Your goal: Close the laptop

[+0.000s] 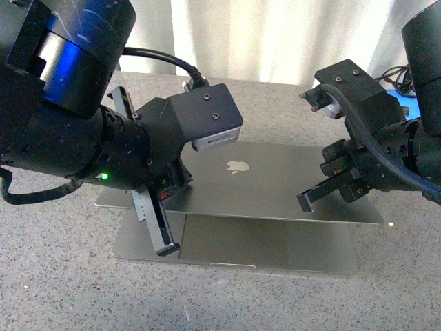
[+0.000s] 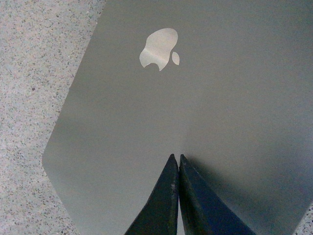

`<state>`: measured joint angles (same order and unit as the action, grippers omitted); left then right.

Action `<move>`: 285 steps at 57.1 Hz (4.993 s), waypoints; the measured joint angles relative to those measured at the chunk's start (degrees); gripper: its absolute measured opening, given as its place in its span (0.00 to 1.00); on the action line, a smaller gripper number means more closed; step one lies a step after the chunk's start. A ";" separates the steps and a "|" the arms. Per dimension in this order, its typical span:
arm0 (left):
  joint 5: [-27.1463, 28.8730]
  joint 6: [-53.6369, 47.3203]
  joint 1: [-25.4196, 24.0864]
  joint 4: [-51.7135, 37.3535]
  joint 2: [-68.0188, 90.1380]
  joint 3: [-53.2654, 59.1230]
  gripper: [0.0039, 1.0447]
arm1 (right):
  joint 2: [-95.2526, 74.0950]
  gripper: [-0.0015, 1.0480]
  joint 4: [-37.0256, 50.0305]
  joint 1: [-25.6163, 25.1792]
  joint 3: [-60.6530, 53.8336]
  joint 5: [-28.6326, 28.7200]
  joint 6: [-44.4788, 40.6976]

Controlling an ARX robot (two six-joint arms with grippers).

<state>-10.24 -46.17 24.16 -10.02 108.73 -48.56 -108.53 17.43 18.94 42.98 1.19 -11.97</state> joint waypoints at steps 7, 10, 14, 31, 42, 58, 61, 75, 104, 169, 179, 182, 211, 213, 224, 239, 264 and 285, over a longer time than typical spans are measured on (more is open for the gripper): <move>-0.02 0.28 0.00 -0.57 0.33 0.44 0.03 | 0.00 0.01 0.15 -0.09 -0.04 0.04 0.22; -0.02 0.44 0.00 -0.72 0.42 0.57 0.03 | 0.00 0.01 0.44 -0.09 -0.20 0.17 0.37; -0.02 0.46 0.00 -0.90 0.48 0.72 0.03 | 0.00 0.01 0.79 -0.09 -0.46 0.22 0.70; -0.02 0.61 0.02 -1.01 0.55 0.79 0.03 | -0.79 0.01 3.02 0.66 -2.86 0.31 2.45; -0.02 0.61 0.15 -1.01 0.87 0.83 0.03 | -1.29 0.01 3.91 0.90 -3.56 0.33 3.26; -0.37 0.92 0.28 -1.51 1.68 1.29 0.03 | -2.36 0.01 4.70 1.09 -3.82 0.39 3.85; -0.44 0.98 0.26 -1.64 1.90 1.33 0.03 | -2.62 0.01 4.85 1.16 -3.85 0.42 3.89; -0.50 1.14 0.20 -2.10 2.99 1.42 0.03 | -3.69 0.01 5.46 1.38 -3.85 0.66 4.24; -0.83 1.49 -0.17 -3.37 4.83 2.16 0.03 | -5.64 0.01 6.82 1.42 -4.09 1.40 4.61; -0.90 3.15 -0.09 -6.58 7.78 4.04 0.03 | -7.30 0.01 8.52 1.73 -6.21 1.53 5.90; -1.20 3.58 0.04 -7.21 8.28 4.04 0.03 | -7.37 0.01 8.11 1.73 -6.21 1.90 6.36; -1.33 3.72 0.07 -7.39 8.44 4.04 0.03 | -7.50 0.01 8.09 1.73 -6.21 1.90 6.38; -2.45 5.60 -0.24 -9.99 9.88 4.42 0.03 | -8.22 0.01 7.91 1.44 -6.10 1.90 6.34; -2.56 5.81 -0.33 -10.19 9.88 4.50 0.03 | -8.20 0.01 7.80 1.44 -6.08 1.88 6.32; -3.63 9.05 -1.25 -12.09 9.44 5.27 0.03 | -7.50 0.01 7.13 1.31 -5.99 1.57 6.47; -1.92 23.02 -5.05 -22.38 1.27 8.48 0.03 | 0.72 0.01 6.71 -1.44 -6.05 -0.72 9.77; 9.14 57.02 -28.44 -26.23 -35.12 18.69 0.08 | 25.42 0.08 5.03 -5.99 -7.06 -11.37 13.59; 8.04 59.80 -29.05 -26.45 -36.17 19.28 0.68 | 25.49 0.69 4.79 -6.12 -7.63 -11.47 13.90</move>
<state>-2.20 13.63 -4.89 -36.47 72.55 -29.28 -83.05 22.22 12.82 35.35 -10.28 1.93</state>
